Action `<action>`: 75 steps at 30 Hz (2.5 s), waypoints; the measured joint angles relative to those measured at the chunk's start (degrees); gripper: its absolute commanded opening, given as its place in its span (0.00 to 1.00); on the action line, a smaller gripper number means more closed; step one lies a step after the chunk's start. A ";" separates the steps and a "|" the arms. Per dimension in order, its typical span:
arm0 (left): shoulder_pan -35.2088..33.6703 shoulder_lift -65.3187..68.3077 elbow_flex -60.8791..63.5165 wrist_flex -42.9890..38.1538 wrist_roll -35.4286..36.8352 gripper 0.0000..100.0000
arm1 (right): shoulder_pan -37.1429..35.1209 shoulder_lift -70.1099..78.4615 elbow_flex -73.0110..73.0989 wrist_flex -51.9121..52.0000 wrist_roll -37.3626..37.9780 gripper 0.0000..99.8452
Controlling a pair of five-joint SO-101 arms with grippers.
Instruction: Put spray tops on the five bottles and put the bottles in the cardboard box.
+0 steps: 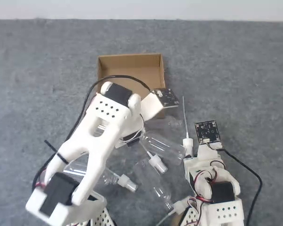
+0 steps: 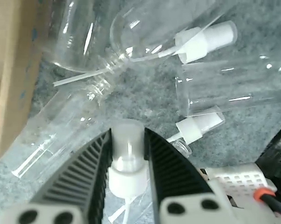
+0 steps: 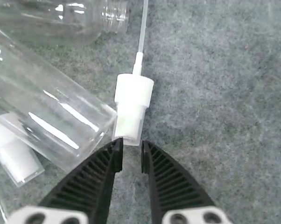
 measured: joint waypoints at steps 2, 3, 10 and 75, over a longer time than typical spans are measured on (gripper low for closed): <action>-0.44 -3.08 0.00 0.00 0.18 0.01 | 0.00 0.00 0.00 0.00 0.00 0.04; -1.14 -5.19 0.00 0.00 0.09 0.01 | 0.00 0.00 0.00 0.00 0.00 0.04; -10.55 -19.96 0.00 0.26 0.18 0.01 | 0.00 0.00 0.00 0.00 0.00 0.04; -25.93 -33.14 0.00 0.35 3.16 0.01 | 0.00 0.00 0.00 0.00 0.00 0.04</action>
